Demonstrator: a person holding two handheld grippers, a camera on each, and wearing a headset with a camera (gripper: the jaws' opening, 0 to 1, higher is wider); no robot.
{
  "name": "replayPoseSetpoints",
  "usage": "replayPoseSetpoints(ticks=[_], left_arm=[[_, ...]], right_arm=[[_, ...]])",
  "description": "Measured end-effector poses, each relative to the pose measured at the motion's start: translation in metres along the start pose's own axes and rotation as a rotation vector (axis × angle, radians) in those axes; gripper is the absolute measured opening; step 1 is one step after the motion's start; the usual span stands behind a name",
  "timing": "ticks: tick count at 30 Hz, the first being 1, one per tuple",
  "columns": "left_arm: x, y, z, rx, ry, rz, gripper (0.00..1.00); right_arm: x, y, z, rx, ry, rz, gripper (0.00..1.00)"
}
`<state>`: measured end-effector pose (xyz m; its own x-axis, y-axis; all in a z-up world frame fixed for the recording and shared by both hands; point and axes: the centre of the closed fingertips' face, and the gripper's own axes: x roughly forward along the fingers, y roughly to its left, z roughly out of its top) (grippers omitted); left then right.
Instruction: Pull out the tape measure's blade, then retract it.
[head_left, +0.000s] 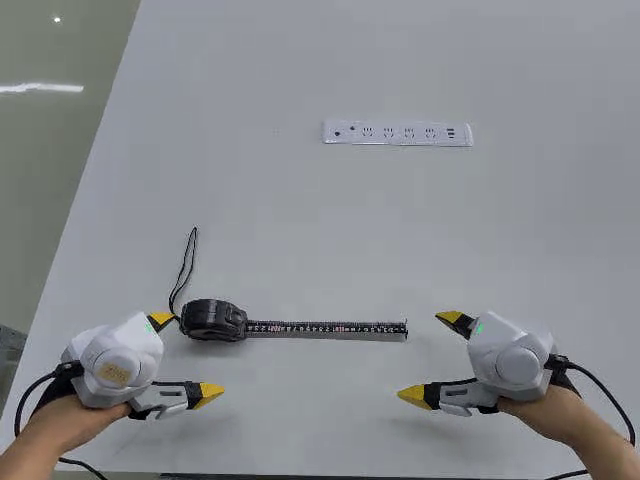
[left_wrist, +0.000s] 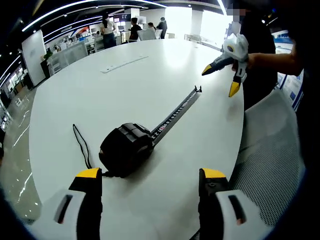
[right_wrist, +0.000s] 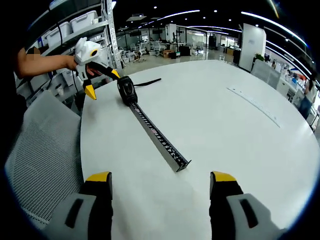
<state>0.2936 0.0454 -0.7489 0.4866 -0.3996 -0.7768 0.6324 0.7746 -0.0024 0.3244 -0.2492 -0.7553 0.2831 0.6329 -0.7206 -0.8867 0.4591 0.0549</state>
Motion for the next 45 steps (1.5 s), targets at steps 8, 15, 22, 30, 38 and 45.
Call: replayPoseSetpoints(ticks=[8,15,22,30,38,45], left_arm=[[-0.014,-0.009,0.003,-0.067,-0.054,0.081,0.84],[-0.027,-0.012,0.008,-0.148,-0.097,0.153,0.87],[-0.037,-0.013,0.01,-0.245,-0.145,0.242,0.89],[-0.05,-0.018,0.007,-0.322,-0.163,0.31,0.91],[-0.059,-0.019,0.01,-0.343,-0.195,0.392,0.91],[-0.062,-0.028,0.01,-0.339,-0.196,0.419,0.92]], right_arm=[[-0.01,0.005,0.004,0.066,-0.032,-0.086,0.85],[-0.023,0.011,0.008,0.127,-0.061,-0.147,0.86],[-0.034,0.016,0.01,0.161,-0.079,-0.211,0.87],[-0.039,0.029,0.013,0.184,-0.099,-0.247,0.88],[-0.043,0.036,0.02,0.218,-0.126,-0.294,0.88],[-0.047,0.04,0.02,0.256,-0.143,-0.338,0.88]])
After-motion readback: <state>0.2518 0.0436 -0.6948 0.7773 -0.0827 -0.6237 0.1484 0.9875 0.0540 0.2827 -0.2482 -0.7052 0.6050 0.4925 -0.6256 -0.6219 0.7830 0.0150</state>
